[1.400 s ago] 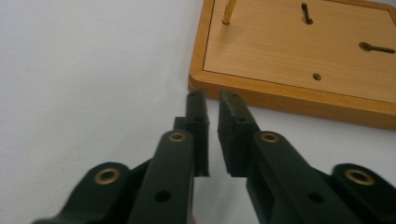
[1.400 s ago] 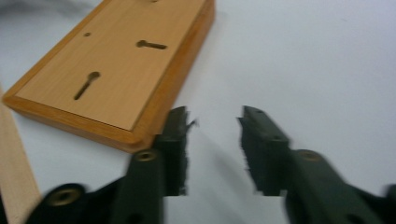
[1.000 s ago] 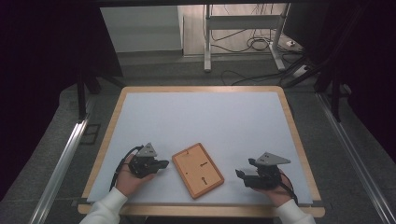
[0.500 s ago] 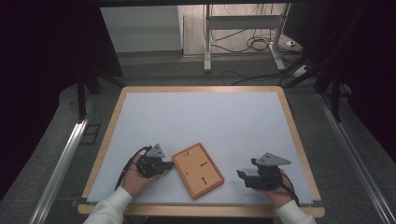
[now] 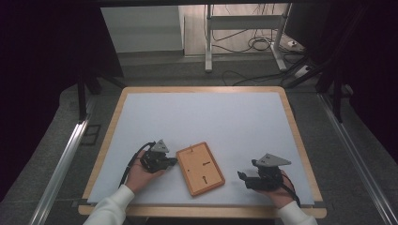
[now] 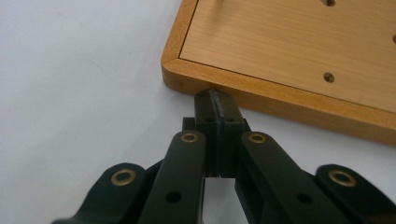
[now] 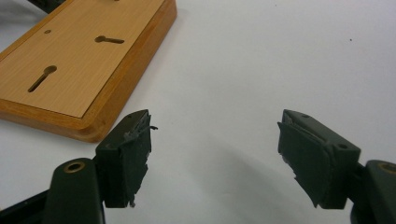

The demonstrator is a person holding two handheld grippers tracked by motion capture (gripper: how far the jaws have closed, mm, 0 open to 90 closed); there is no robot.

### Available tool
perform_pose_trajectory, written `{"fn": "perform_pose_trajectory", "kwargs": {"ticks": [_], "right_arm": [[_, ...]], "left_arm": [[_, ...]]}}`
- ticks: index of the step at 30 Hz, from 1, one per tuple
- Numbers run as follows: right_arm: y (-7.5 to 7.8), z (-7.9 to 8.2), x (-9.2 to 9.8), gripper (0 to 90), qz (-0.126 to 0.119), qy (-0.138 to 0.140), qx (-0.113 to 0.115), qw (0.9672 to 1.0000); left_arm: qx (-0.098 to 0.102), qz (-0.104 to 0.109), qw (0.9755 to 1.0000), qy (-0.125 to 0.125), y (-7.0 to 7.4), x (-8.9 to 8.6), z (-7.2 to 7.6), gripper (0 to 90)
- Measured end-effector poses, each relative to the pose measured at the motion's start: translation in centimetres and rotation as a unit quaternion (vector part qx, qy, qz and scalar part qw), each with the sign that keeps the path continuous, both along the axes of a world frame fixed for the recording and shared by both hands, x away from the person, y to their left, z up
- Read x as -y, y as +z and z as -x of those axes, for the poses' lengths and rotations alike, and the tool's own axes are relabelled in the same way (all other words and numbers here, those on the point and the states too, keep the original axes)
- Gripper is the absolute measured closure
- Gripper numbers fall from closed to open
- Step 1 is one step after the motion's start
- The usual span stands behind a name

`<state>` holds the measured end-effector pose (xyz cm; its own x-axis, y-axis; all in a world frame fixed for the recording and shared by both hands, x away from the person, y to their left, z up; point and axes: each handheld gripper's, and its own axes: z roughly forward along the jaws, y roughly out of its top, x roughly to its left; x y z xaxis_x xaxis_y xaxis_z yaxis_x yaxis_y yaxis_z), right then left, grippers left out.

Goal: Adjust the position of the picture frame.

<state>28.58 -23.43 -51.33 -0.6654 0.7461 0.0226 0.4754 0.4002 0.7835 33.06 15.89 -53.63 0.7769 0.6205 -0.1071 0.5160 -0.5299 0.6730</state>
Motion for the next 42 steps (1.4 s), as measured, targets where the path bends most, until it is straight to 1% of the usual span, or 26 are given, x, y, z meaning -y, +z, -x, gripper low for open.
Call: {"fn": "perform_pose_trajectory", "kwargs": {"ticks": [2,3,7,8,10,13,17,20,21,23,24,26,29,33,35,37,39,40,42], "right_arm": [[0.0,0.0,0.0,26.2,0.000,-0.001,0.000,1.0000],[0.0,0.0,0.0,26.2,0.001,0.000,-0.001,1.0000],[0.0,0.0,0.0,26.2,0.004,0.001,0.001,1.0000],[0.0,0.0,0.0,26.2,0.005,0.002,0.001,1.0000],[0.0,0.0,0.0,26.2,0.004,0.001,0.001,1.0000],[-0.1,0.0,0.0,26.2,0.005,0.000,0.000,1.0000],[-0.1,-0.1,0.0,26.1,0.006,0.000,0.000,1.0000],[-0.1,-0.1,0.0,26.2,0.008,0.001,0.000,1.0000],[-0.1,-0.1,0.0,26.2,0.008,0.001,0.000,1.0000],[-0.2,-0.1,0.0,26.2,0.010,0.001,-0.001,0.9999],[-0.2,-0.1,0.0,26.2,0.010,0.001,0.000,0.9999],[-0.2,-0.1,0.0,26.2,0.012,0.002,0.000,0.9999],[-0.2,0.0,0.0,27.6,0.015,0.006,0.003,0.9999],[-0.2,0.1,0.0,36.4,0.017,0.023,-0.002,0.9996],[-0.2,0.0,0.0,39.0,0.015,0.031,-0.006,0.9994],[-0.2,0.0,-0.1,39.3,0.014,0.034,-0.008,0.9993],[-0.1,-0.1,-0.2,39.0,0.014,0.036,-0.007,0.9992],[-0.2,-0.1,-0.3,38.7,0.015,0.036,-0.008,0.9992],[-0.2,-0.3,-0.4,38.3,0.016,0.038,-0.009,0.9991]], "left_arm": [[-0.002,0.003,1.0000,0.000,-0.1,0.1,-0.5,90.0],[-0.004,0.008,1.0000,0.002,-0.1,0.2,-0.7,90.0],[0.000,-0.001,1.0000,0.000,0.1,0.8,-1.6,90.0],[0.001,-0.001,1.0000,0.001,0.1,0.9,-1.9,90.0],[-0.003,0.004,1.0000,0.002,0.1,1.2,-2.4,90.0],[-0.002,0.000,1.0000,0.002,0.1,1.7,-3.1,90.0],[-0.002,0.003,1.0000,0.003,0.2,2.4,-4.0,90.0],[-0.004,0.008,1.0000,0.004,0.1,2.6,-4.4,90.0],[-0.004,0.007,1.0000,0.004,0.1,2.6,-4.4,90.0],[-0.002,0.013,0.9999,0.003,0.1,2.5,-4.4,90.0],[-0.001,0.018,0.9998,0.004,0.2,2.4,-4.4,89.8],[0.005,0.017,0.9998,0.004,0.4,2.1,-4.2,88.8],[0.008,0.019,0.9998,0.008,0.5,1.4,-3.5,88.7],[0.014,0.018,0.9997,0.012,0.8,-0.2,-1.9,88.1],[0.022,0.025,0.9992,0.021,1.2,-1.0,-1.2,85.3],[0.035,0.037,0.9980,0.037,1.5,-1.7,-0.5,78.7],[0.040,0.046,0.9964,0.058,1.7,-2.3,0.2,67.4],[0.042,0.049,0.9960,0.062,1.7,-2.6,0.6,62.0],[0.048,0.048,0.9953,0.069,1.6,-2.9,1.2,53.9]]}}
